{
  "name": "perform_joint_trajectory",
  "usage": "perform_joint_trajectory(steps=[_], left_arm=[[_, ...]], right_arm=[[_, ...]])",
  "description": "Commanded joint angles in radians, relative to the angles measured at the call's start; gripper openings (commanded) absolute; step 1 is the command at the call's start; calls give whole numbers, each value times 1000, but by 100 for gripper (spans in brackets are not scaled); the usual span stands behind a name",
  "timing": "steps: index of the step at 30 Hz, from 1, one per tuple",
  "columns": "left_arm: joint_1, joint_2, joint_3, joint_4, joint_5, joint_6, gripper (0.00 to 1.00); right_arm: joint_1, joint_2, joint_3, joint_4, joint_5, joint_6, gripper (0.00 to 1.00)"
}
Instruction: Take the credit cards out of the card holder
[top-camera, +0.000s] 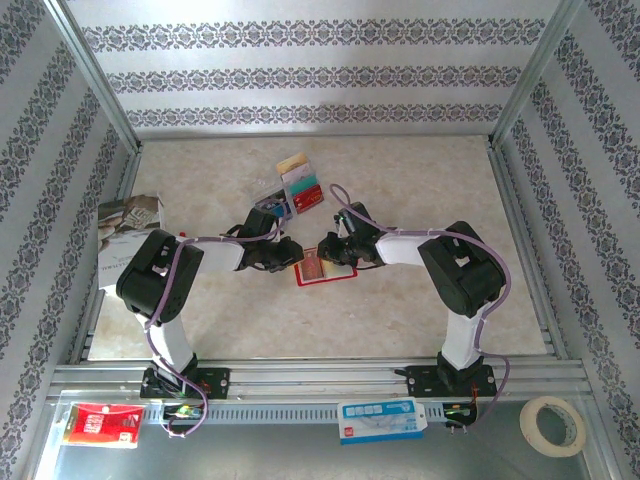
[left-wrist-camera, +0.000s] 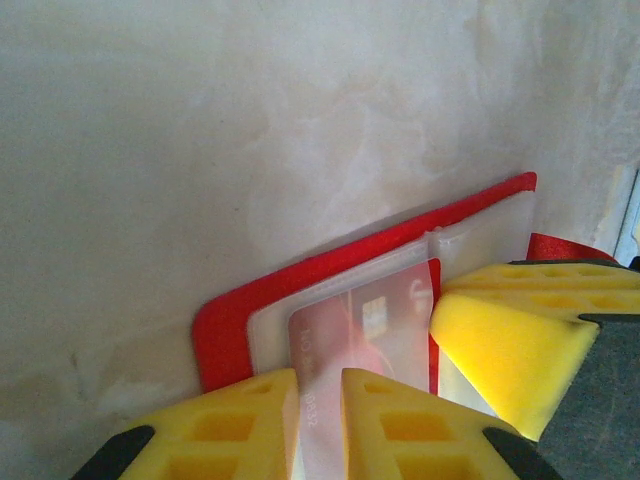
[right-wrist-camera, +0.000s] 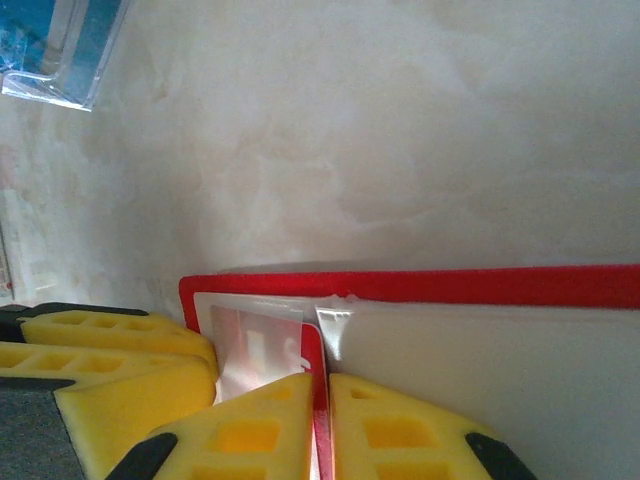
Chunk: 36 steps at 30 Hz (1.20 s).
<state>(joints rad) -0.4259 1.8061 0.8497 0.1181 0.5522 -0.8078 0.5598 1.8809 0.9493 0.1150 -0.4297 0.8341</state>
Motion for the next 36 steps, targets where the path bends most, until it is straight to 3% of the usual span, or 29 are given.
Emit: perform_joint_trajectory(steps=[1,8,13,19,27,36], left_arm=[[-4,42,0,-74,-58,31,20],[-4,32,2,-82,-66,39,24],[-2,13,4,-93,-77,42,33],[-4,4,57,-142,-49,85,34],[-11,-37,121,-224,-38,143,32],[-54,-2,152,-226,-24,141,22]], right_arm=[[5,12,-26,61,-29,14,12],[-6,-29,-60,78,7,9,4],[-20,-77,-98,71,61,-4,3],[-23,-80,-105,69,70,0,3],[-23,-93,-107,65,100,3,2],[-23,-57,-82,57,75,12,3]])
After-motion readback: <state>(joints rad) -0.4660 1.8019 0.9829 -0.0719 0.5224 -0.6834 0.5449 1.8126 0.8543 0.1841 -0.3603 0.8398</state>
